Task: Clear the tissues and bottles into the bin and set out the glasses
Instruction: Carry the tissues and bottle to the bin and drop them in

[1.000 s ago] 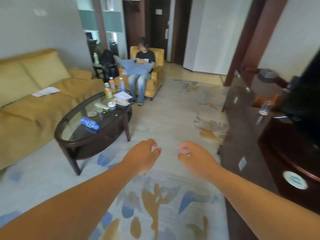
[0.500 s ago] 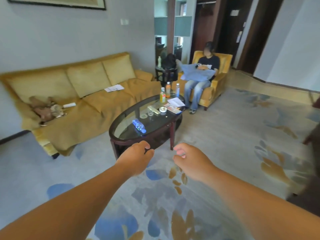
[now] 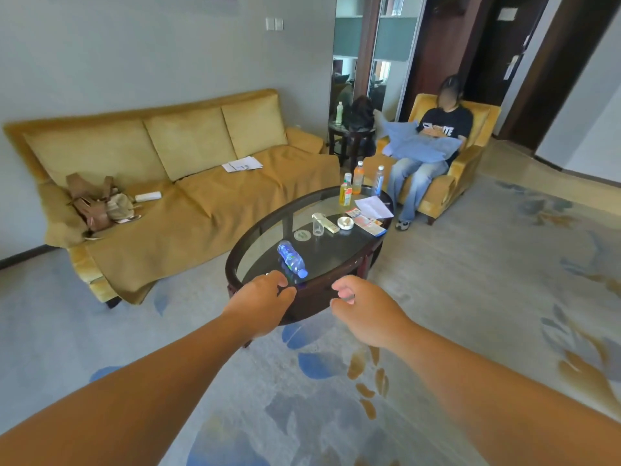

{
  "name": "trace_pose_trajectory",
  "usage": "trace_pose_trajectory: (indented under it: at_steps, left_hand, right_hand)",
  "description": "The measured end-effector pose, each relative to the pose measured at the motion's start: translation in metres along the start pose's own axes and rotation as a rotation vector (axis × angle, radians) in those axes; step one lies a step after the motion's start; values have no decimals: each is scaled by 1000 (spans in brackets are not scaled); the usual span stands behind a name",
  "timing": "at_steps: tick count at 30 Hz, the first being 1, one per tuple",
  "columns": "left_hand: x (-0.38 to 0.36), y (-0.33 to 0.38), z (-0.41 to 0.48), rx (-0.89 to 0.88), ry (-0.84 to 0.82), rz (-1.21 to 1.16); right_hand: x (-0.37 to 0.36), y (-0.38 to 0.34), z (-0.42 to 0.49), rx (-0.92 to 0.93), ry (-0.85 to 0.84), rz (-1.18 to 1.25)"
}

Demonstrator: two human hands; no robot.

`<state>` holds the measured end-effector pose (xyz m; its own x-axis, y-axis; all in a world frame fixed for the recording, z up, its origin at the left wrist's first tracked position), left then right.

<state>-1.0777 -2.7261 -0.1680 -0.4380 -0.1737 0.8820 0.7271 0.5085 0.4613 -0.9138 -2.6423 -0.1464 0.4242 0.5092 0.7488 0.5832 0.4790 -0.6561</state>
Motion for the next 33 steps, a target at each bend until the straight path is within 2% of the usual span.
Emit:
trace_pose_trajectory:
  at_steps: [6,13,20,33]
  left_hand:
    - [21,-15,77,-1,11,-59]
    - [-7,-18,174,-8,-67,26]
    - [-20,-11,284,107,1,-82]
    - [-100,-21,432,257,-107,-33]
  right_hand:
    - [1,-9,74,-9,-9,-4]
    - [6,20,165,-39,-52,7]
    - [26,68,293,-8,-107,16]
    - [12,150,430,-62,-243,49]
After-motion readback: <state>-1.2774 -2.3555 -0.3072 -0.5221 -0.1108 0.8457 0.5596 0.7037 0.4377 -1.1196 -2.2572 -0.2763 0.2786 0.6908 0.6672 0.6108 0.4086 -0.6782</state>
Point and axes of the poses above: each hand's wrist, its own z-axis towards the middle knuckle, its own x-axis out of the back of the hand, y = z × x, the point moved 10 cm from there along z, towards the middle knuckle
